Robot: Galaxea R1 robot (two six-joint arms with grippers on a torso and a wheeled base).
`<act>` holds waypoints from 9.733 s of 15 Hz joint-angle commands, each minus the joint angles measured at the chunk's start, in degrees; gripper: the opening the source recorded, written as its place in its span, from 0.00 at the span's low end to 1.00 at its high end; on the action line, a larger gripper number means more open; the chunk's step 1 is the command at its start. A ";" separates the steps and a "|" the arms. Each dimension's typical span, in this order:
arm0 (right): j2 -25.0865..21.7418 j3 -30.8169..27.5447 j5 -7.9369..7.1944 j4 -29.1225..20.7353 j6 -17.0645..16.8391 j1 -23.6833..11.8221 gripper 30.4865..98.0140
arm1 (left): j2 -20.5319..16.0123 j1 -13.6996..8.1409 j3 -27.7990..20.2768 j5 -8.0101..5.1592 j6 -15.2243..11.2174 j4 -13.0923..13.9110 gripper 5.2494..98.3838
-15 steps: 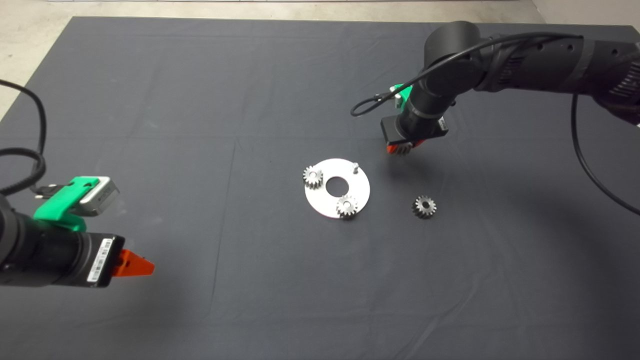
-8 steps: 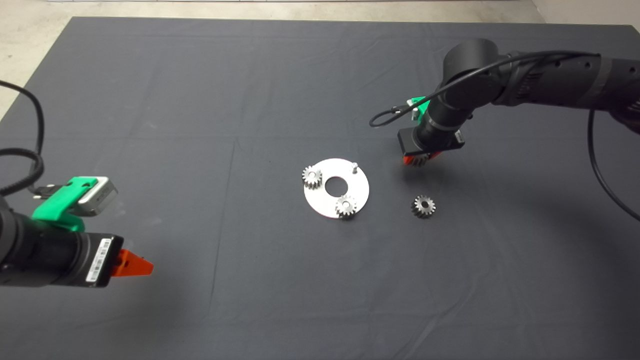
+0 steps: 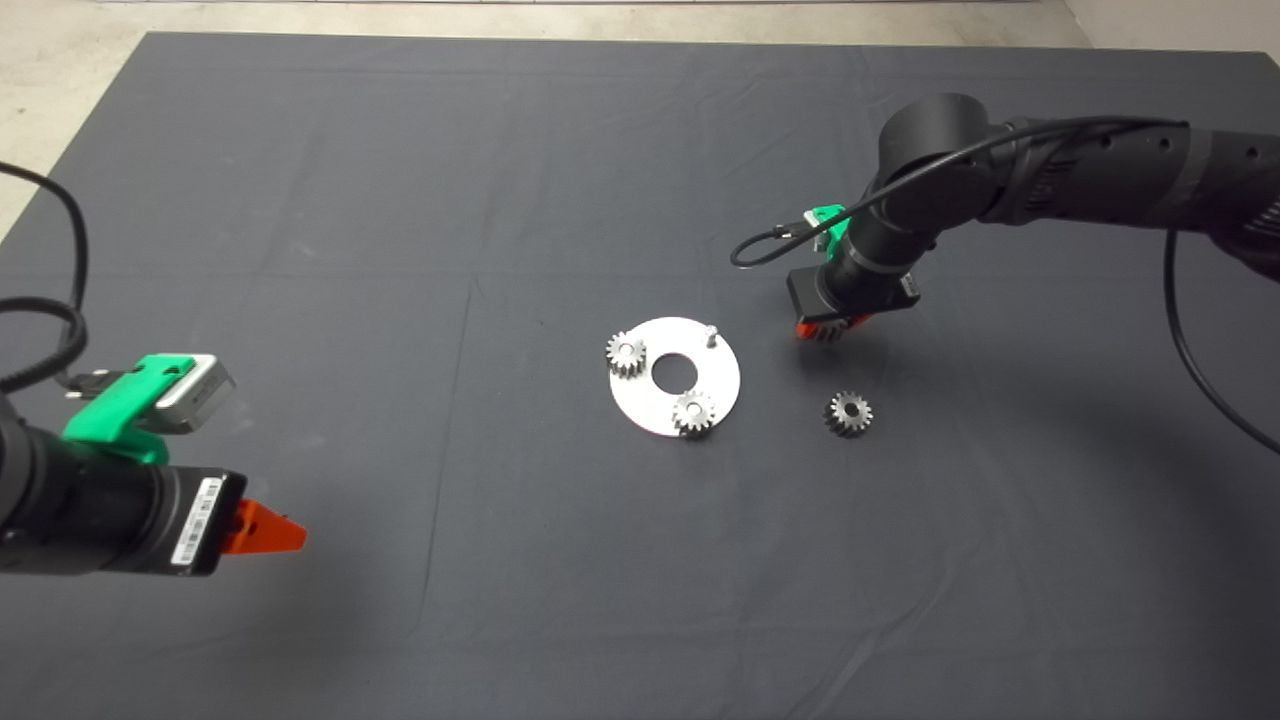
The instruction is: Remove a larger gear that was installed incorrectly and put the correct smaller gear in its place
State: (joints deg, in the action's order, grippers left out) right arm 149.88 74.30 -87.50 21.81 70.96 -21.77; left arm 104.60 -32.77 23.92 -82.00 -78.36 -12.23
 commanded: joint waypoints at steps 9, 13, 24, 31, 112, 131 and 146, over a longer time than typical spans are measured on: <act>0.68 -0.80 -4.52 0.60 0.06 -1.61 0.34 | -0.26 -0.63 -0.78 -0.17 -0.13 0.45 0.74; 0.72 -2.81 -4.61 -5.26 0.58 -1.70 0.34 | -0.13 -0.63 -0.38 -0.26 0.14 0.36 0.74; -10.01 -25.44 -4.78 -10.91 10.87 -1.70 0.34 | -0.39 -0.55 -0.82 -0.09 -0.30 0.27 0.74; -17.47 -27.30 -5.40 -5.16 9.99 -0.91 0.34 | -0.39 -0.55 -0.86 -0.08 -0.39 0.27 0.74; -10.38 -19.56 -5.40 8.69 6.21 6.74 0.56 | -0.33 -0.46 -1.79 -0.26 -2.41 0.19 0.74; -10.44 -19.74 -5.34 8.77 6.21 6.65 0.52 | -0.39 -0.46 -1.79 -0.20 -2.41 0.19 0.74; -9.73 -17.45 -5.13 10.06 6.12 6.83 0.52 | -0.31 -0.46 -1.50 -0.26 -2.32 0.10 0.74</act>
State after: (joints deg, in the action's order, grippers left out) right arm 139.86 56.48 -87.65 29.54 77.18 -14.13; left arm 104.44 -32.74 22.85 -81.91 -80.75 -12.27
